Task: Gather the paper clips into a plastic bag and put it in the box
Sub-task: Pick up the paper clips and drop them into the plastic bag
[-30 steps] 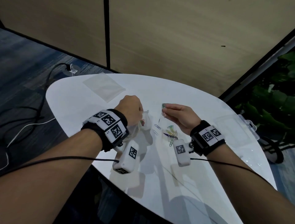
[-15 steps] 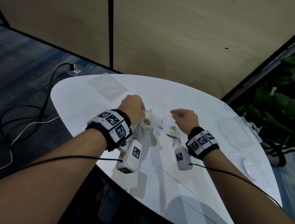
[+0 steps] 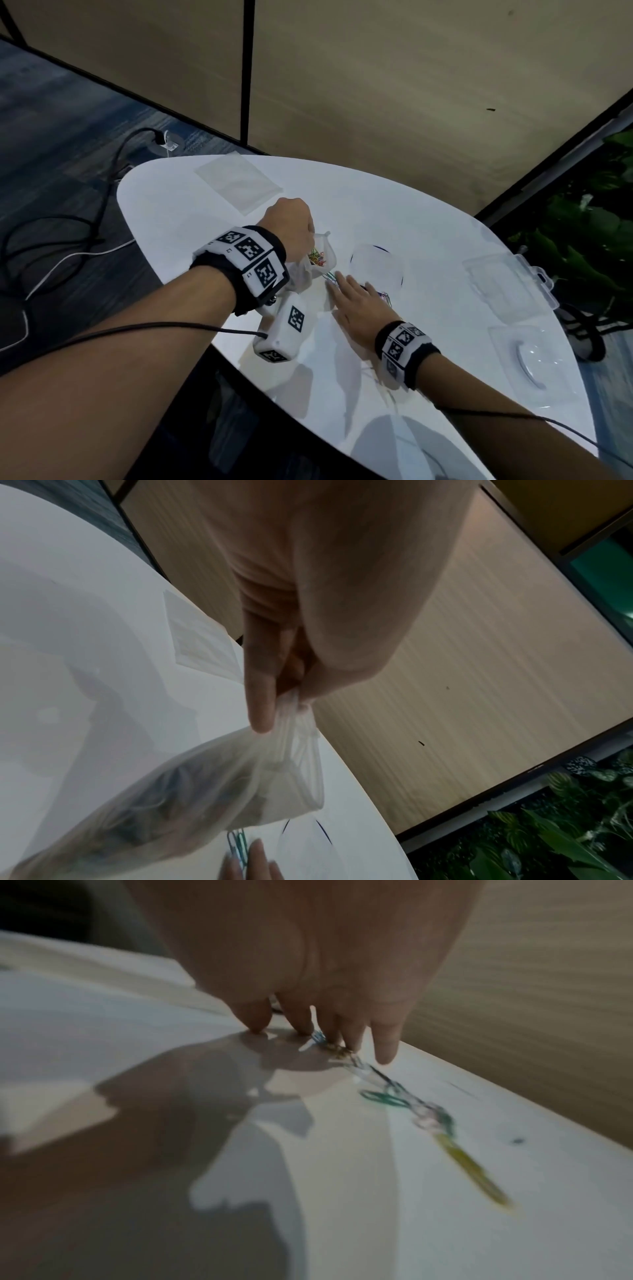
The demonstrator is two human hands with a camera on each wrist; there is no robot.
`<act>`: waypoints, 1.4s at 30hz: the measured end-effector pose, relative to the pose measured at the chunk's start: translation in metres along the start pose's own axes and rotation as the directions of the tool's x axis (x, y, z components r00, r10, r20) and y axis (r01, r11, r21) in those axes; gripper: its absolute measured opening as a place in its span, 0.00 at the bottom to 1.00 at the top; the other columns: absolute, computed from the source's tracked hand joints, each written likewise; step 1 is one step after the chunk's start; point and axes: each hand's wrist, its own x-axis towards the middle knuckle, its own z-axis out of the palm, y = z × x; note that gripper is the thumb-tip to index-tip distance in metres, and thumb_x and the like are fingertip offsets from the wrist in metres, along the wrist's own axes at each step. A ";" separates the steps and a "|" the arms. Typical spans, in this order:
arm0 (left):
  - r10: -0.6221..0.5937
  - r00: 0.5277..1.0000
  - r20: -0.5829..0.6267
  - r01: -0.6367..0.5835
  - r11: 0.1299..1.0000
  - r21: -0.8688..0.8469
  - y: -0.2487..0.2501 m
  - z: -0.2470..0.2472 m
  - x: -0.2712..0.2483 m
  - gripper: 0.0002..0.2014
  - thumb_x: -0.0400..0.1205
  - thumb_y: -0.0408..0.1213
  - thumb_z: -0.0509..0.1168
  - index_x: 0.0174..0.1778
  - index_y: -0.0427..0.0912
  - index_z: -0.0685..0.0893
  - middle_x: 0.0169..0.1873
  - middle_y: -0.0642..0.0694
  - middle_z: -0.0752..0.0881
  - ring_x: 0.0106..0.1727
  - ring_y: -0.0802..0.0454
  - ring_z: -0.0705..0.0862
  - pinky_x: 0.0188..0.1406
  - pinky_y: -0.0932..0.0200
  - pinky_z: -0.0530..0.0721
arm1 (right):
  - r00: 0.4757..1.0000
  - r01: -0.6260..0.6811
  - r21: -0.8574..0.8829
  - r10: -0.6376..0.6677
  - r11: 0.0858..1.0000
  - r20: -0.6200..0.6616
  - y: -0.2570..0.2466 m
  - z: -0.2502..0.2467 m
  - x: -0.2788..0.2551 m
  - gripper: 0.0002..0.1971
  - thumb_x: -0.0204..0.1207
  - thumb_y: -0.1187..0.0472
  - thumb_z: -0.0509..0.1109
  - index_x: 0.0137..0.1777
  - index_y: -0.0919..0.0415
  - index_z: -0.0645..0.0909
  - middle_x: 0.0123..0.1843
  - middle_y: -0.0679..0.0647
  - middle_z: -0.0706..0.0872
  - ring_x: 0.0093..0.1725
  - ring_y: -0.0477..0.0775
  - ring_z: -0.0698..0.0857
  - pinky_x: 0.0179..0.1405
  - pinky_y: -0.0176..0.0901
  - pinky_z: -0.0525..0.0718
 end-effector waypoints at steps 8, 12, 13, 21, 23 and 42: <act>-0.010 1.000 0.020 0.009 1.000 0.027 0.003 0.000 -0.001 0.10 0.81 0.30 0.64 0.50 0.38 0.92 0.35 0.45 0.85 0.48 0.41 0.91 0.53 0.48 0.90 | 0.990 -0.038 -0.004 0.038 0.999 0.137 0.053 0.017 -0.041 0.32 0.85 0.63 0.53 0.86 0.62 0.45 0.88 0.59 0.46 0.84 0.67 0.58 0.76 0.57 0.73; 0.004 1.000 0.030 -0.005 1.000 0.019 0.006 0.002 -0.002 0.11 0.81 0.28 0.63 0.51 0.38 0.92 0.44 0.40 0.90 0.49 0.41 0.91 0.53 0.49 0.90 | 0.997 -0.071 0.074 0.071 0.995 0.004 0.049 0.006 -0.045 0.18 0.83 0.68 0.58 0.71 0.66 0.76 0.70 0.62 0.78 0.66 0.63 0.80 0.63 0.48 0.78; 0.005 0.999 0.033 -0.006 1.000 0.018 0.007 0.003 -0.002 0.11 0.81 0.28 0.63 0.50 0.38 0.91 0.45 0.40 0.90 0.49 0.41 0.91 0.53 0.49 0.90 | 0.997 -0.071 0.082 0.074 0.994 -0.031 0.049 0.006 -0.045 0.14 0.82 0.67 0.59 0.64 0.65 0.81 0.62 0.61 0.81 0.60 0.63 0.82 0.57 0.48 0.80; 0.019 0.999 0.046 -0.021 0.999 0.048 0.010 0.010 0.001 0.10 0.81 0.29 0.63 0.45 0.40 0.91 0.33 0.48 0.84 0.47 0.42 0.91 0.53 0.49 0.90 | 0.849 -0.426 0.512 0.525 0.746 -0.058 0.064 -0.011 -0.036 0.12 0.75 0.59 0.71 0.30 0.60 0.86 0.29 0.56 0.86 0.31 0.54 0.82 0.32 0.36 0.74; 0.022 0.999 0.050 -0.025 0.998 0.055 0.011 0.011 0.001 0.10 0.82 0.30 0.63 0.40 0.42 0.89 0.32 0.49 0.84 0.46 0.43 0.91 0.53 0.50 0.90 | 0.770 -0.516 0.656 0.634 0.551 0.074 0.077 -0.010 -0.034 0.13 0.72 0.56 0.74 0.28 0.60 0.88 0.27 0.56 0.88 0.29 0.50 0.81 0.33 0.35 0.77; 0.005 0.999 0.042 -0.002 0.997 -0.077 0.004 0.016 0.006 0.10 0.81 0.29 0.64 0.43 0.39 0.92 0.32 0.41 0.92 0.35 0.47 0.93 0.48 0.48 0.93 | 0.932 0.069 0.855 0.272 0.513 -0.238 -0.016 -0.111 0.003 0.09 0.76 0.59 0.74 0.54 0.57 0.91 0.49 0.49 0.94 0.47 0.41 0.91 0.55 0.34 0.87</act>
